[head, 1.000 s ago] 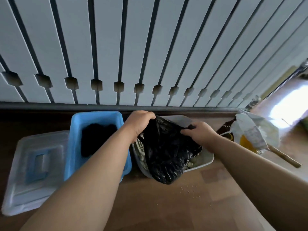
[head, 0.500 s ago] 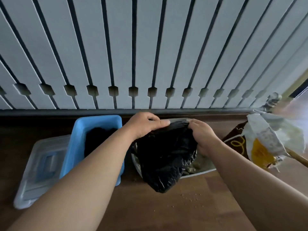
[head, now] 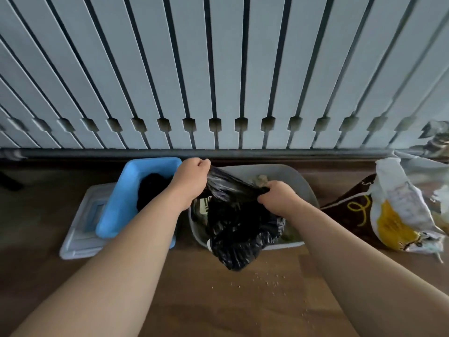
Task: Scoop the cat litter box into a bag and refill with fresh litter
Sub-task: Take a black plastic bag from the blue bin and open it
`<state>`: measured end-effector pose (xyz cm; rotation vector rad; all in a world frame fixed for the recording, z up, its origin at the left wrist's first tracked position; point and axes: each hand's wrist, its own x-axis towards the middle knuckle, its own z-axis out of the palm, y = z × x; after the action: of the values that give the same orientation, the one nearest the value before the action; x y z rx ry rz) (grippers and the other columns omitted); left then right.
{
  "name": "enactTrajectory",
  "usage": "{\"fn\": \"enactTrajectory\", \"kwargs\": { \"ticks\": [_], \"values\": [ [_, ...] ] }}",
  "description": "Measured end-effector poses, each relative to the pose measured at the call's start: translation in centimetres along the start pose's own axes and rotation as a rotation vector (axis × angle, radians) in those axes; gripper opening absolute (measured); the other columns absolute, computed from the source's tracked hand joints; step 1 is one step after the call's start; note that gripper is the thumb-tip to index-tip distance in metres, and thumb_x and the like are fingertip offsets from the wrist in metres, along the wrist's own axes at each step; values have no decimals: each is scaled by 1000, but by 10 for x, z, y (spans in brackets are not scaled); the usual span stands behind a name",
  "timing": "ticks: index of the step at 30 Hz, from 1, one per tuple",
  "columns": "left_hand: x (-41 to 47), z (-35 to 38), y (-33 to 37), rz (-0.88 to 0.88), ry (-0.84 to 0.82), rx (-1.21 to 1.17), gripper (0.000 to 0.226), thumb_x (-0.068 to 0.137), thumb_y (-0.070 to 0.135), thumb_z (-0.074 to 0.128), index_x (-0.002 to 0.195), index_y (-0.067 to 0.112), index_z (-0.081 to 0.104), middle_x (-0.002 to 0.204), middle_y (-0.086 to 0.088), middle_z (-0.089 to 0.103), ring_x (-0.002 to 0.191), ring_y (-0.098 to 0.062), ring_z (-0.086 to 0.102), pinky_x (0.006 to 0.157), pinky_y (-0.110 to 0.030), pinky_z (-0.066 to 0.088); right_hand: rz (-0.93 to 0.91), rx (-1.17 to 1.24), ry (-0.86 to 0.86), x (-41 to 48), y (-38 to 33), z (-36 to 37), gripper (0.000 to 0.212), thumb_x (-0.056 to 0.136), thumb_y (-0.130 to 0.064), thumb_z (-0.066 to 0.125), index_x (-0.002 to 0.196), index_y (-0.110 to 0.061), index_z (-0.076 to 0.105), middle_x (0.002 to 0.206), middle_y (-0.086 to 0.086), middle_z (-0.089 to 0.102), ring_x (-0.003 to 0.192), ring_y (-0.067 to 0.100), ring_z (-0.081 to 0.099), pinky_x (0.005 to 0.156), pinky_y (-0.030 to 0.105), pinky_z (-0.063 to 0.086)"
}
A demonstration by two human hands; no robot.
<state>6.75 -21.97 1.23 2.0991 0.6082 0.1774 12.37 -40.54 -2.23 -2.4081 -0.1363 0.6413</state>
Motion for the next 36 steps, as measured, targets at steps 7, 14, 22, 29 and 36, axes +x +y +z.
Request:
{"fn": "enactTrajectory", "kwargs": {
  "ticks": [7,14,22,29,36],
  "values": [
    [-28,2,-14,-111,-257,342,31,80,36,75,85,7,68,74,-7,64,70,-21,63,58,-24,44,84,735,-112,9,10,-4,33,87,-3,63,119,-6,58,102,19,69,88,33,69,82,46,57],
    [-44,-13,-15,-485,-51,-668,21,98,6,43,96,7,63,91,-15,68,76,-26,66,59,-34,55,145,183,43,20,13,12,55,93,-18,53,145,-18,35,141,24,31,122,37,41,99,37,41],
    [-62,-45,-25,-542,-2,-733,11,85,4,52,93,9,59,90,-15,63,79,-28,64,62,-37,54,170,777,-182,15,10,21,32,90,7,53,118,-9,53,110,20,59,98,36,61,82,46,56],
    [-56,-62,-52,-372,18,-571,47,83,-14,33,58,22,51,78,-7,55,78,-26,56,63,-33,48,363,1143,-170,14,18,19,21,97,1,38,104,-1,57,92,15,61,80,27,60,77,36,52],
    [-66,-68,-48,-128,-198,483,24,95,15,49,103,24,70,98,1,59,94,-17,53,79,-25,40,-31,568,-230,-13,-7,25,27,86,10,37,70,-1,55,66,12,55,49,18,44,46,29,32]
  ]
}}
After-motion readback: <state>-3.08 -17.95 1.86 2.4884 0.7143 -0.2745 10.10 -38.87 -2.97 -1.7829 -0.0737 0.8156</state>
